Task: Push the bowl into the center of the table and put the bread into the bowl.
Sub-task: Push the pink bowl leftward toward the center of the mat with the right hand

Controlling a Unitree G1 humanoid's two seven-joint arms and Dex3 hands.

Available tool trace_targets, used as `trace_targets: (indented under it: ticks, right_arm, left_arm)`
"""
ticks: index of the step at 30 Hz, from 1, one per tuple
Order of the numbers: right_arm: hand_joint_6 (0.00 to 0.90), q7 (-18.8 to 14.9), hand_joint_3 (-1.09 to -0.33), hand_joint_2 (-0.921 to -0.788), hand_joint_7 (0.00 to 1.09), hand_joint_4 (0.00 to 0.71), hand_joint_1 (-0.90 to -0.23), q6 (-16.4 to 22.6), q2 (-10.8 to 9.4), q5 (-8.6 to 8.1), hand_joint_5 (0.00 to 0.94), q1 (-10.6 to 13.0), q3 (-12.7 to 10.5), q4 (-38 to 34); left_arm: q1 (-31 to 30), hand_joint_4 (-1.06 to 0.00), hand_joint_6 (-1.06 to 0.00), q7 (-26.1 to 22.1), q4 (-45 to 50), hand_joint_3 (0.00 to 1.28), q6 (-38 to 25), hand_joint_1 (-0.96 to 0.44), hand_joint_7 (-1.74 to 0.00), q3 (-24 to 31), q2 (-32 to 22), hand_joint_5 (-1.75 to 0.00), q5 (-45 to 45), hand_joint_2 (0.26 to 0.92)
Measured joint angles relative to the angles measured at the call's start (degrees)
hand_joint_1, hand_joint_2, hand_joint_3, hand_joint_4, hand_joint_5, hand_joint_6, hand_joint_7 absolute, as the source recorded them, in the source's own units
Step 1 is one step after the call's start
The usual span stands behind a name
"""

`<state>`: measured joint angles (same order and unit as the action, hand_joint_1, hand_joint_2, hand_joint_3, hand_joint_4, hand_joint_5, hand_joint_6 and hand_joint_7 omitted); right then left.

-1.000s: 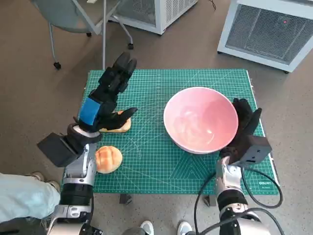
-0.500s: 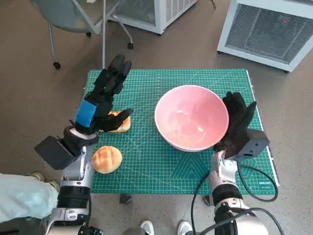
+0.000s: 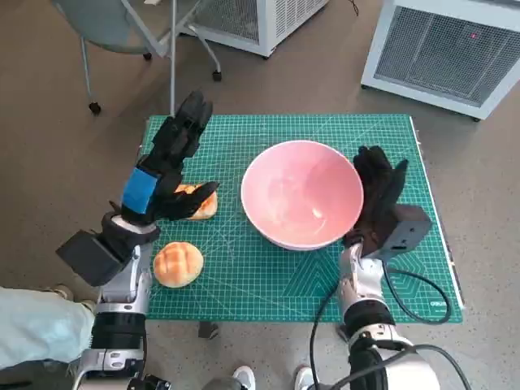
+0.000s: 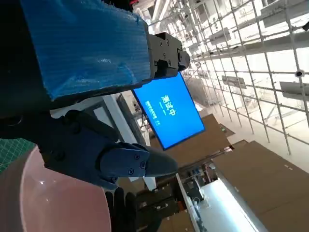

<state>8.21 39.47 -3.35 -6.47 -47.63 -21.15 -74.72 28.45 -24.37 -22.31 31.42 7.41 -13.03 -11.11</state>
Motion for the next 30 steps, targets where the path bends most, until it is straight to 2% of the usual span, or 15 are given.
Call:
trace_targets:
  ticks: [3, 8, 20, 24, 30]
  right_arm:
    - [0.066, 0.69, -0.865, -0.921, 0.29, 0.035, -0.501, -0.47, 0.0, 0.36, 0.009, -0.38, 0.68, -0.07]
    - [0.068, 2.1, -0.859, -0.921, 0.3, 0.039, -0.497, -1.03, 0.05, 2.33, 0.009, -0.76, 2.18, -0.13]
    - [0.058, 2.91, -0.85, -0.921, 0.3, 0.046, -0.515, -1.36, 0.88, 3.32, 0.008, -0.76, 3.51, -0.13]
    - [0.05, 2.97, -0.847, -0.921, 0.3, 0.045, -0.509, 0.36, 1.52, 3.38, 0.006, -0.76, 3.54, 0.65]
    - [0.046, 2.91, -0.854, -0.921, 0.31, 0.06, -0.484, 5.32, 3.05, 3.32, 0.012, -0.78, 3.68, 3.5]
  left_arm:
    - [-0.05, -0.14, -0.14, 0.21, 0.11, 0.32, 0.01, -0.66, -0.08, 0.0, -0.01, 0.0, 0.04, 0.921]
    - [-0.32, -0.14, -0.15, 0.24, 0.24, 0.33, 0.02, -0.66, -0.08, -0.02, -0.02, 0.0, 0.06, 0.921]
    - [-1.31, -0.14, -0.15, 0.68, 0.71, 0.33, 0.52, -0.66, -0.08, -0.04, -0.01, 0.0, 0.12, 0.921]
    - [-1.67, -0.14, -0.15, 0.82, 0.83, 0.33, 0.74, -0.66, -0.07, -0.03, -0.01, 0.0, 0.12, 0.921]
    - [-1.74, -0.14, -0.14, 0.93, 0.83, 0.33, 0.78, -0.66, -0.07, 0.04, -0.03, 0.0, 0.11, 0.921]
